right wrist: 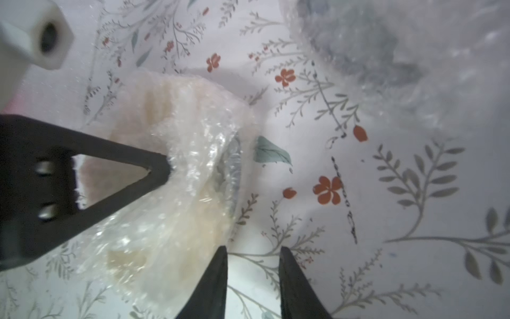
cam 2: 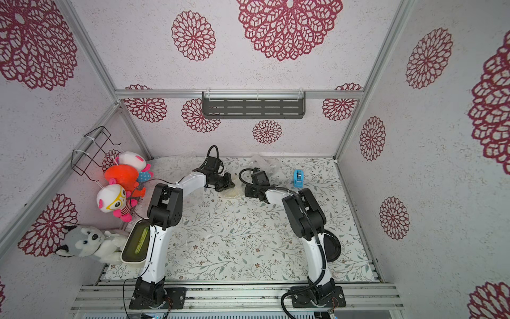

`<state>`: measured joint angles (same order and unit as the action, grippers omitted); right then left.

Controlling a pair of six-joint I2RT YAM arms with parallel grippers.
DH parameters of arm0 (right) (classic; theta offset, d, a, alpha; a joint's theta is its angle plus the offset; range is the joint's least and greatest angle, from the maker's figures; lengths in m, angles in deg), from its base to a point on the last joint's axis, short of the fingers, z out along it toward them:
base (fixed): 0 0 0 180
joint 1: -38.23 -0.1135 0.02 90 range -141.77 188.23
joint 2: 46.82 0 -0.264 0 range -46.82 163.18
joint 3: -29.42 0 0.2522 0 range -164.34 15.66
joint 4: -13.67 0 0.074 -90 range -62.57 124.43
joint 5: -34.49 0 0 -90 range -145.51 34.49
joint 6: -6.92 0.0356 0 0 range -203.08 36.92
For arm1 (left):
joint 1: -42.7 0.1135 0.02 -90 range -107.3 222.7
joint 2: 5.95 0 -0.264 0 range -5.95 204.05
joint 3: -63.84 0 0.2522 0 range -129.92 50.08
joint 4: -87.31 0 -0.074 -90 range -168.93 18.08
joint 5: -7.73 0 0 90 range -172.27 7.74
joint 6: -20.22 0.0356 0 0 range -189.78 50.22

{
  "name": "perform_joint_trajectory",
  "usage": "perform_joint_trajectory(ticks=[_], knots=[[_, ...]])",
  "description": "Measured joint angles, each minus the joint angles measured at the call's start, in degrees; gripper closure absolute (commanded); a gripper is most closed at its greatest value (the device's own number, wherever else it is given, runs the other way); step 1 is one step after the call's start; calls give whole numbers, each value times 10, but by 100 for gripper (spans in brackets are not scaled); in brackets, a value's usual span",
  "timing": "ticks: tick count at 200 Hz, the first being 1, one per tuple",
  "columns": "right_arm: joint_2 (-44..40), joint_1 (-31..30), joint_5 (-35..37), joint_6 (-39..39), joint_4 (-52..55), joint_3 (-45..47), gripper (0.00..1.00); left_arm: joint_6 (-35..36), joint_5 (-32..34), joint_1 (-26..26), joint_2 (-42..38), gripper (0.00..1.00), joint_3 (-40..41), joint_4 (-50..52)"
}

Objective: Wrap dinner plates in bubble wrap
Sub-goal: Move the bubble wrap to the center of the board.

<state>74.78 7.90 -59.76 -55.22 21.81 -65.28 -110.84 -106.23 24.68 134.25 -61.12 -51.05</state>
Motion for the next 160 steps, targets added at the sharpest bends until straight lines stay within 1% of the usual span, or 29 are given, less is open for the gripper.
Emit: perform_joint_trajectory(ticks=[8,17,21,30,32,34,36,50,66,83,95,108,122,135,142,152,160], knots=[[-23,-3,17,-3,2,19,45,-4,1,2,32,100,-63,11],[-68,-5,39,-8,7,53,41,-9,3,6,75,100,-135,5],[-90,-6,49,-12,10,67,37,-10,3,8,90,100,-160,3],[-141,-9,68,-16,12,97,21,-17,4,14,123,98,-213,-1],[-154,-9,76,-16,11,103,15,-18,4,16,130,98,-224,-1],[-162,-9,78,-18,11,108,5,-21,4,17,137,97,-234,-2],[-173,-10,81,-22,10,113,2,-21,3,19,143,96,-242,-3],[-257,-9,112,-30,1,154,1,-34,-2,31,169,92,-280,-12],[-339,-7,144,-35,-9,195,1,-49,-13,43,174,85,-290,-26],[-404,-2,168,-39,-12,235,1,-65,-42,57,169,74,-290,-49],[-436,4,180,-39,-12,262,1,-69,-67,64,148,63,-262,-70],[-462,14,190,-38,-9,290,1,-68,-86,72,82,48,-171,-97],[-481,27,200,-38,-3,318,1,-52,-82,75,-8,33,-75,-104],[-492,38,209,-38,3,336,1,-29,-45,72,-107,20,5,-100],[-498,44,212,-38,7,343,1,-17,-15,70,-167,14,47,-99],[-507,51,217,-38,12,353,1,-5,35,69,-247,10,97,-98],[-514,55,222,-38,16,358,1,3,68,69,-296,8,127,-98]])
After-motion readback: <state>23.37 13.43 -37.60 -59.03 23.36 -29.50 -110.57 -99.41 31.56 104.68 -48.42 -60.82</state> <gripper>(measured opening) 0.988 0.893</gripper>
